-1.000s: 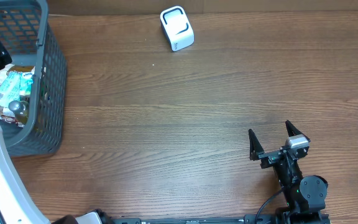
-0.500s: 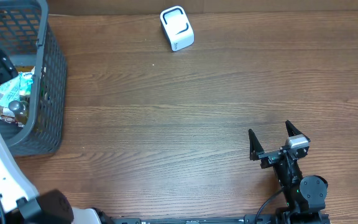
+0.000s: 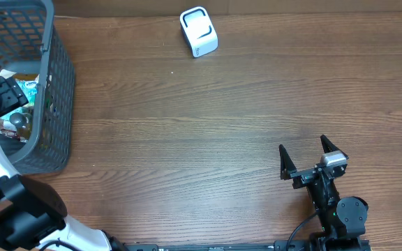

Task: Scan the item barcode
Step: 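Lower the left gripper into the basket and grasp the yellow soap bottle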

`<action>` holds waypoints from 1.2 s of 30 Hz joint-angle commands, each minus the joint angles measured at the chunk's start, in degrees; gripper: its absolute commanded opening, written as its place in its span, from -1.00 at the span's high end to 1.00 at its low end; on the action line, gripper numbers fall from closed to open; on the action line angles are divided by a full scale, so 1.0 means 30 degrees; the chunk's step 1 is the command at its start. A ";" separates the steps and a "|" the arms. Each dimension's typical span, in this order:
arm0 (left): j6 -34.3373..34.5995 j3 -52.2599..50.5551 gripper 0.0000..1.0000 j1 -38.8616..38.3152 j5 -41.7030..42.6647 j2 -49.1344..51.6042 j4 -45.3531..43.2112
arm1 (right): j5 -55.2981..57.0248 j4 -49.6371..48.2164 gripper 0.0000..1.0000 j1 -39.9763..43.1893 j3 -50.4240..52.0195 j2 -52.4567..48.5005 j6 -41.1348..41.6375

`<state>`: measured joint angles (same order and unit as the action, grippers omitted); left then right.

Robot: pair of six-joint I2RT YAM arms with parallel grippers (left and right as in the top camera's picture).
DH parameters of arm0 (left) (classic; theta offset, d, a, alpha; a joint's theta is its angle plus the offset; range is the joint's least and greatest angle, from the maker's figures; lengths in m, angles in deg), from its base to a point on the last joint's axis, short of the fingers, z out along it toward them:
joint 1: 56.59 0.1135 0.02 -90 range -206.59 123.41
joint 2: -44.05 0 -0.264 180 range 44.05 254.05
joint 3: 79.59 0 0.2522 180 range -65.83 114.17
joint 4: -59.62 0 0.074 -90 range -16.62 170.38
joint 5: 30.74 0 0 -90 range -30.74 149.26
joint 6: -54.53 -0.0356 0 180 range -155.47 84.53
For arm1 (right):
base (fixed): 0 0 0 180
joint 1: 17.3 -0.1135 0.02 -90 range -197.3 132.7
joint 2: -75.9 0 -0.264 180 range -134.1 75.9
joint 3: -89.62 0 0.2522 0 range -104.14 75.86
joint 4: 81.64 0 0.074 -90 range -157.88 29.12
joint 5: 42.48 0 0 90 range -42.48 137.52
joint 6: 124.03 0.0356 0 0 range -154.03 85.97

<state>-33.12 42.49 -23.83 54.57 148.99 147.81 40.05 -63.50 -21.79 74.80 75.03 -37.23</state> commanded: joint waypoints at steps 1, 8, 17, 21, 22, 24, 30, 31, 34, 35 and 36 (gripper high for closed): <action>-0.0466 0.0015 -0.65 0.0044 0.0962 0.1049 0.0357 | 0.0117 -0.0058 -1.00 0.0131 0.0197 0.0015 -0.0087; -0.0729 -0.0095 -0.66 0.0044 0.1013 0.1974 0.0546 | 0.0117 -0.0058 -1.00 0.0131 0.0197 0.0015 -0.0087; -0.0721 -0.0124 -0.86 0.0007 0.1435 0.3038 0.0561 | 0.0109 -0.0058 -1.00 0.0131 0.0197 0.0015 -0.0087; -0.0721 -0.0131 -0.83 0.0044 0.1435 0.3060 0.0393 | 0.0117 -0.0058 -1.00 0.0131 0.0197 0.0015 -0.0087; -0.0714 -0.0146 -0.81 0.0044 0.1443 0.3060 0.0401 | 0.0109 -0.0058 -1.00 0.0131 0.0197 0.0015 -0.0087; -0.0714 -0.0386 -0.78 0.0000 0.1435 0.3067 0.0313 | 0.0117 -0.0058 -1.00 0.0131 0.0197 0.0015 -0.0087; -0.0714 -0.1654 -0.77 0.0036 0.1435 0.3067 -0.0335 | 0.0117 -0.0058 -1.00 0.0131 0.0197 0.0015 -0.0087; -0.0707 -0.1705 -0.75 0.0044 0.1450 0.3067 -0.0386 | 0.0109 -0.0058 -1.00 0.0131 0.0197 0.0015 -0.0087; -0.0714 -0.1705 -0.63 0.0044 0.1443 0.3067 -0.0474 | 0.0117 -0.0051 -1.00 0.0131 0.0197 0.0015 -0.0087; -0.0714 -0.1705 -0.57 0.0044 0.1443 0.3067 -0.0474 | 0.0109 -0.0058 -1.00 0.0131 0.0197 0.0015 -0.0087; -0.0714 -0.1705 -0.52 0.0044 0.1435 0.3067 -0.0474 | 0.0109 -0.0058 -1.00 0.0131 0.0197 0.0015 -0.0087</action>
<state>-34.39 37.70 -23.86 58.22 157.85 146.54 40.07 -63.50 -21.77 74.80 75.03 -37.23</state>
